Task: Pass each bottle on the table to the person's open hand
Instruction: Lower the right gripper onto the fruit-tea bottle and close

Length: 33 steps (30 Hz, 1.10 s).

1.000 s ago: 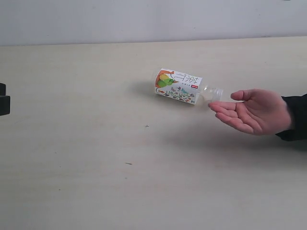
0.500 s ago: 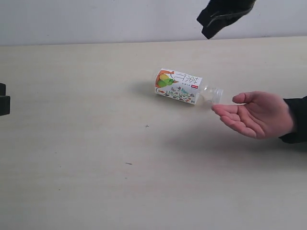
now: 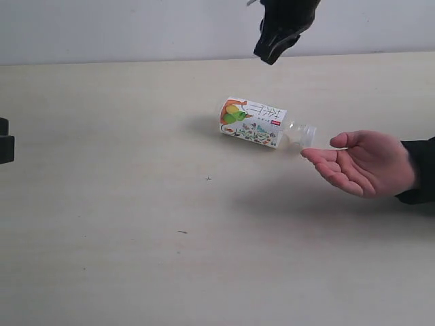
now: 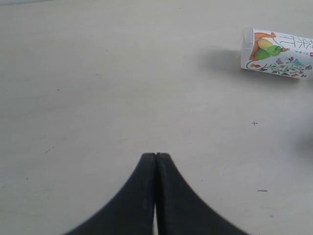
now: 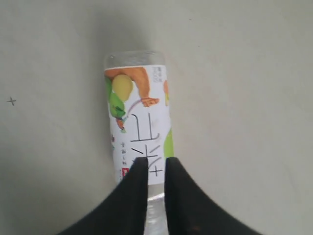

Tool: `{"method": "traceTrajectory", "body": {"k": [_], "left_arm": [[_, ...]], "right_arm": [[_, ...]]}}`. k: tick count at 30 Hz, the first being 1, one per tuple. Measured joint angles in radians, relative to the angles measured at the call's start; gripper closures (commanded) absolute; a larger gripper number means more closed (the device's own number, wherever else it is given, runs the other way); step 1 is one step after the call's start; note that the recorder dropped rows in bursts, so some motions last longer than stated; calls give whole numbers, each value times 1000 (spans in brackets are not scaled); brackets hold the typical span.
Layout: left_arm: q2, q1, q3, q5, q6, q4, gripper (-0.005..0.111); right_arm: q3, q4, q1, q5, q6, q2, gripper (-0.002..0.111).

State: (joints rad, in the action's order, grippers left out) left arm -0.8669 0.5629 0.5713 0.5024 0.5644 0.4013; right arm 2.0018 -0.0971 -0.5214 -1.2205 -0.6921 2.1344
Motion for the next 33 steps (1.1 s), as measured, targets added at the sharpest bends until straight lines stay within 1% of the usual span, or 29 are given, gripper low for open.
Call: {"method": "traceTrajectory", "body": {"k": [3,5,6,8,17,25,27,33], "left_arm": [[0,0,0,0,0,0,107],[0,0,0,0,0,0,107],[0,0,0,0,0,0,107],[0,0,0,0,0,0,107],[0,0,0,0,0,0,107],[0,0,0,0,0,0,107],[0,0,0,0,0,0,107],[0,0,0,0,0,0,107]], "right_arm": [[0,17,-42,-1,0,18,52],[0,25,-61,-1,-2,32,38],[0,27,-70,-1,-4,41,33],[0,35,-82,-2,-15,57,31],[0,58,-82,-4,-38,124,31],[0,68,-82,17,-53,167,12],[0,70,-82,34,-53,176,10],[0,119,-82,64,-56,207,10]]}}
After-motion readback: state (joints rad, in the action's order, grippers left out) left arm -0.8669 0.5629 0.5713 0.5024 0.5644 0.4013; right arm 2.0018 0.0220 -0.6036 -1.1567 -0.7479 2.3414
